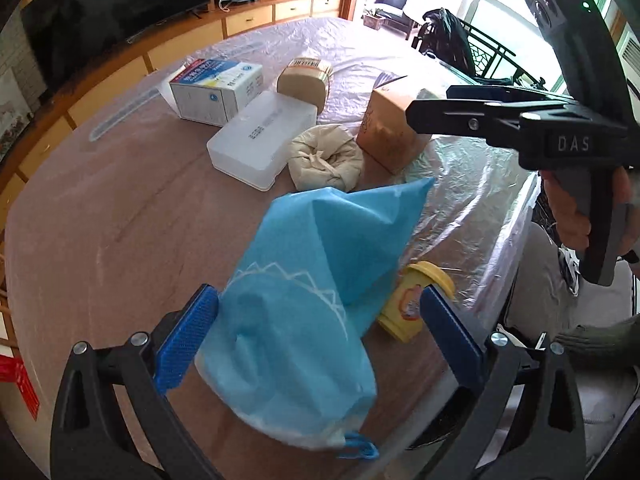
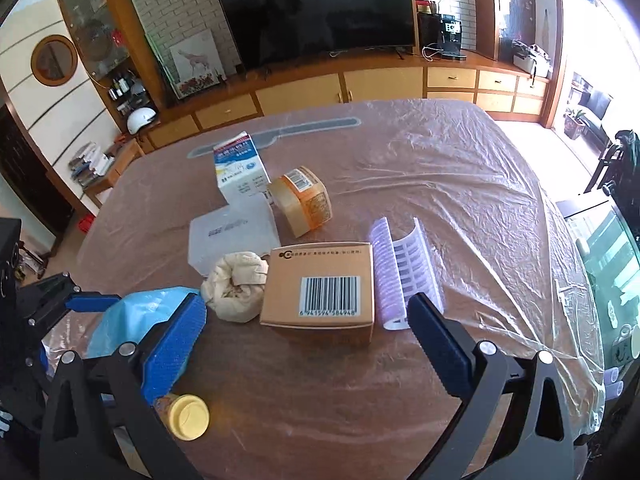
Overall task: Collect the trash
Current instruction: 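Move both open grippers back over the table toward the remaining items, then grasp the blue cloth bag with the left gripper while the right gripper grasps the brown barcode box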
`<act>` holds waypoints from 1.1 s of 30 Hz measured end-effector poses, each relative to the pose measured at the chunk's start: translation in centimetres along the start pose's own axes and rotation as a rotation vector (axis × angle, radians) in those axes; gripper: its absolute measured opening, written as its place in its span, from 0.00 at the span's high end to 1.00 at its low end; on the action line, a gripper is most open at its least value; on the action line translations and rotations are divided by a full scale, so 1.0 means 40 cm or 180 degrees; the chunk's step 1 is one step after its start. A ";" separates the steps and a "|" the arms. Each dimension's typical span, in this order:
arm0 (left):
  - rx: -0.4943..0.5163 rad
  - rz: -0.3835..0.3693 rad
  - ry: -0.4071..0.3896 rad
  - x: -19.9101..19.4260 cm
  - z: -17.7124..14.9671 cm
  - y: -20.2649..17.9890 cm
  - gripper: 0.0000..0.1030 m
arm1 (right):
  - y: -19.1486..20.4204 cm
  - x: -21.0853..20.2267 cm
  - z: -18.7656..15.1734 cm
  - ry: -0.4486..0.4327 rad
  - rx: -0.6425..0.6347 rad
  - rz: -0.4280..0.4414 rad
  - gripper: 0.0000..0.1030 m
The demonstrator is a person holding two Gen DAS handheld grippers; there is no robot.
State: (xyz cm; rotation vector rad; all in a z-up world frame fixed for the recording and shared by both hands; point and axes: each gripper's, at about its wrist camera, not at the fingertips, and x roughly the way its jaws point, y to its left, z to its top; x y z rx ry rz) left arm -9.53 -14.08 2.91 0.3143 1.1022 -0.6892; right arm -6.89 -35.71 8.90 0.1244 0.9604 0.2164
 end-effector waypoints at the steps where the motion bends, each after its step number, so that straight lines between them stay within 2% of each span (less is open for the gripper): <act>1: 0.0000 -0.0025 0.0016 0.006 0.003 0.007 0.02 | 0.000 0.007 -0.001 0.0012 0.0005 -0.0009 0.09; 6: 0.0006 -0.0215 0.0102 0.032 0.017 0.045 0.02 | 0.008 0.039 -0.003 0.0102 -0.0003 -0.0027 0.19; 10: 0.0087 -0.0287 0.0160 0.053 0.015 0.051 0.02 | 0.015 0.059 -0.011 0.0161 0.0014 -0.0031 0.19; 14: 0.0162 -0.0231 0.0167 0.069 0.017 0.054 0.02 | 0.008 0.081 -0.016 0.0233 0.0137 0.0019 0.19; 19: -0.0120 -0.0273 0.0066 0.060 0.022 0.102 0.02 | 0.000 0.099 -0.007 0.0225 0.0283 0.0070 0.19; 23: -0.0180 -0.0137 0.0013 0.046 0.014 0.108 0.15 | 0.012 0.112 -0.011 0.0282 0.0201 0.0012 0.20; 26: -0.0181 -0.0046 -0.0039 0.031 0.000 0.107 0.19 | 0.020 0.111 -0.017 0.0276 0.0143 -0.0044 0.34; 29: -0.0159 0.0014 -0.0074 0.018 -0.010 0.100 0.24 | 0.004 0.103 -0.023 0.0233 0.0288 0.0130 0.40; 33: -0.0248 0.0070 -0.0141 0.001 -0.014 0.103 0.30 | -0.010 0.081 -0.020 0.0172 0.0304 0.0157 0.44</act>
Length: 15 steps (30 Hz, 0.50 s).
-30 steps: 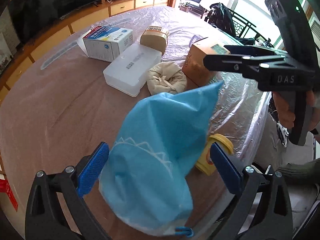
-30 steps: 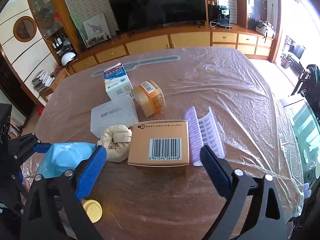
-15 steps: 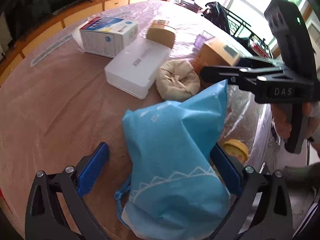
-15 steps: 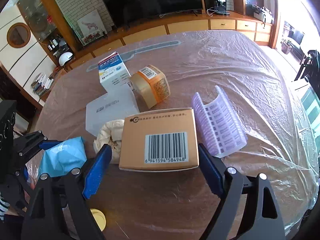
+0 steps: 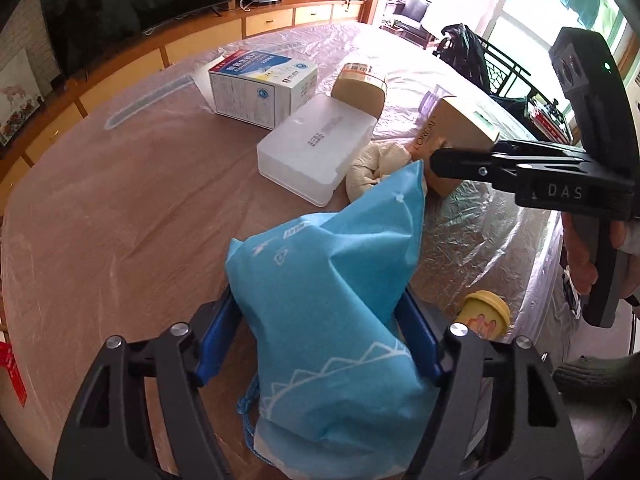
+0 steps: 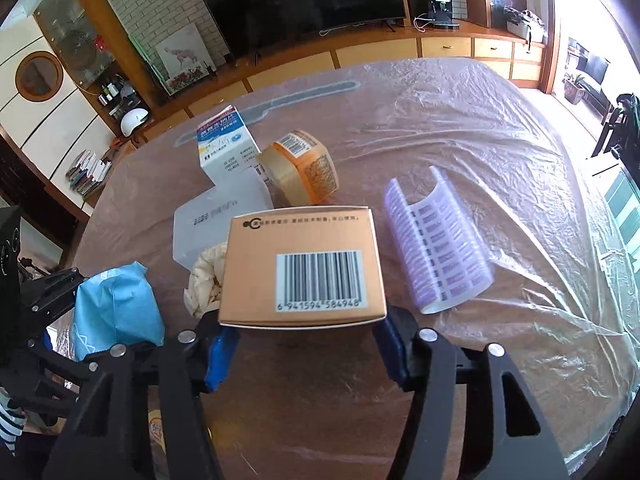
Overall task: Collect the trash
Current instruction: 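Grasp the blue cloth bag with the left gripper while the right gripper grasps the brown barcode box, then carry the blue bag and brown box with both grippers over the black bin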
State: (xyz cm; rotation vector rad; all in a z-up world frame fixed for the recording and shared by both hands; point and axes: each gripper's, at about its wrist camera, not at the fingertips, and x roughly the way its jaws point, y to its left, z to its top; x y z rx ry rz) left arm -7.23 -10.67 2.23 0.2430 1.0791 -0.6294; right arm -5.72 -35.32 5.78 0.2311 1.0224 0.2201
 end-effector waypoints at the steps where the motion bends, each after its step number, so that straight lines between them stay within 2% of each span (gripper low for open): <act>1: -0.0045 0.0005 -0.0030 -0.008 -0.002 0.004 0.30 | -0.004 -0.008 0.001 -0.0011 0.0025 0.0041 0.44; 9: -0.0391 -0.0027 -0.0154 -0.030 -0.020 0.016 0.36 | -0.032 -0.045 -0.001 -0.0025 0.0197 0.0490 0.44; 15: -0.0624 -0.0031 -0.0228 -0.037 -0.025 0.032 0.44 | -0.028 -0.058 -0.001 -0.0046 0.0135 0.0615 0.44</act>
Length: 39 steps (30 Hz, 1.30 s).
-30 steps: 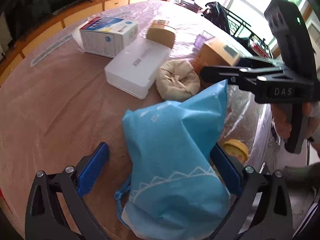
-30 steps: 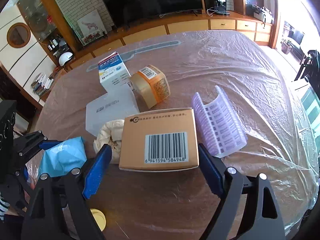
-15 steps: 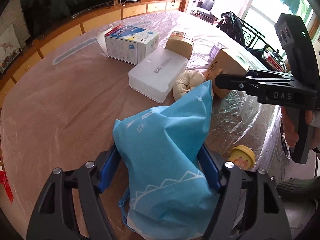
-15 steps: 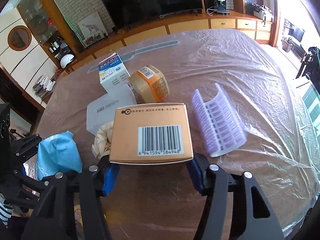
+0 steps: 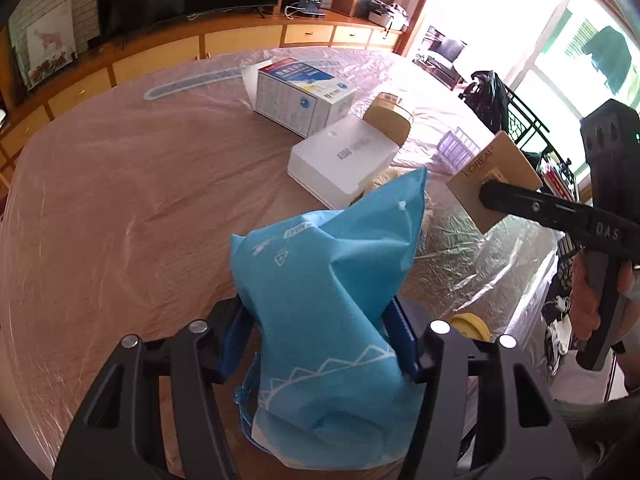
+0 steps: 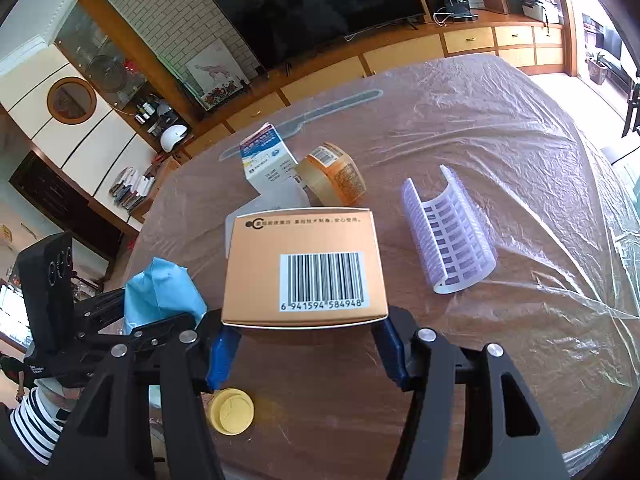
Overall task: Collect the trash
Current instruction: 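Carry the blue bag and brown box with both grippers over the black bin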
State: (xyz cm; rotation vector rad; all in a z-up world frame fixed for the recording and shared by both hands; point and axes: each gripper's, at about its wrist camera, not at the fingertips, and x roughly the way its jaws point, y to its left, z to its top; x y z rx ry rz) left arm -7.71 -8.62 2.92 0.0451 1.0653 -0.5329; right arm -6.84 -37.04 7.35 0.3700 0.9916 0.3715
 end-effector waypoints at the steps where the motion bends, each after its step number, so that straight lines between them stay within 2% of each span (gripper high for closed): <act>1: -0.0032 0.0014 -0.0023 -0.005 -0.001 0.002 0.45 | -0.002 -0.005 -0.002 -0.0007 0.0004 0.0021 0.45; 6: -0.0154 0.0063 -0.0147 -0.033 0.001 0.010 0.52 | -0.001 -0.022 -0.002 -0.0030 -0.0021 0.0138 0.45; 17: -0.0426 0.0158 -0.0353 -0.081 -0.016 0.020 0.60 | 0.007 -0.064 -0.005 -0.0051 -0.0121 0.0341 0.45; 26: -0.0555 0.0304 -0.0496 -0.123 -0.025 0.019 0.61 | 0.028 -0.096 -0.004 -0.0068 -0.0255 0.0440 0.45; 31: -0.0680 0.0283 -0.0628 -0.163 -0.026 0.035 0.61 | 0.033 -0.121 -0.006 -0.0075 -0.0290 0.0532 0.45; 39: -0.0617 0.0299 -0.0704 -0.208 -0.045 -0.007 0.61 | 0.039 -0.150 -0.027 -0.0020 -0.0357 0.0616 0.45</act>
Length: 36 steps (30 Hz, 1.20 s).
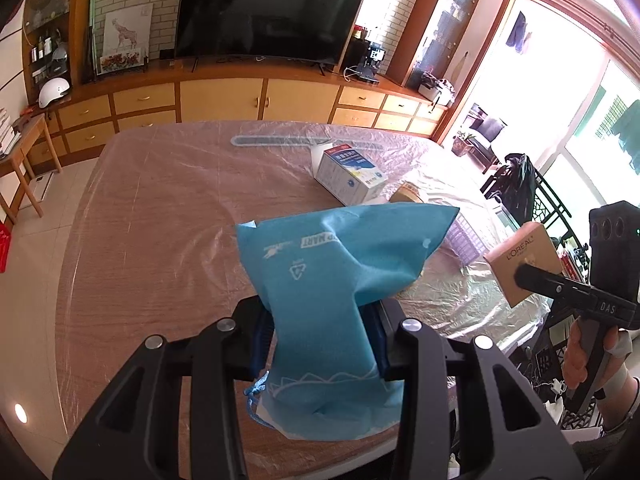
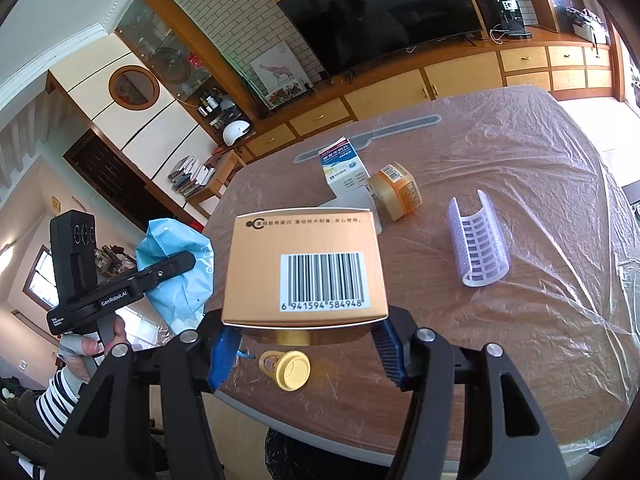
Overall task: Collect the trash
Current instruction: 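Carry the blue bag and brown box with both grippers over the black bin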
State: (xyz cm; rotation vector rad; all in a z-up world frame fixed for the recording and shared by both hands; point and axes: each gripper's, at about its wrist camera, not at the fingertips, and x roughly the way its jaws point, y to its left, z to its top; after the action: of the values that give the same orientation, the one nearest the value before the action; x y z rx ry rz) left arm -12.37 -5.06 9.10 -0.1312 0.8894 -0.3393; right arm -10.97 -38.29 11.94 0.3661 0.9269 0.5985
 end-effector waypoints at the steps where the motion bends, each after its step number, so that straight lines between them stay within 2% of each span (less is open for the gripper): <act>1: 0.0010 -0.0016 0.0004 -0.003 -0.005 -0.002 0.61 | 0.001 -0.004 -0.004 0.0011 -0.0003 0.0011 0.45; 23: 0.0291 -0.0114 0.0230 -0.046 -0.156 -0.135 0.61 | 0.038 -0.097 -0.165 0.0404 -0.0147 0.0117 0.45; 36: 0.0452 -0.0249 0.0370 -0.047 -0.238 -0.209 0.61 | 0.066 -0.124 -0.259 0.0664 -0.0497 -0.0091 0.45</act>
State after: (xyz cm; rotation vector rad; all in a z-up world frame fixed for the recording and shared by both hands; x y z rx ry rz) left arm -22.86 -12.02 6.62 -0.0151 0.9735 -0.4856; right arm -22.67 -38.91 10.71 0.1518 1.0754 0.6871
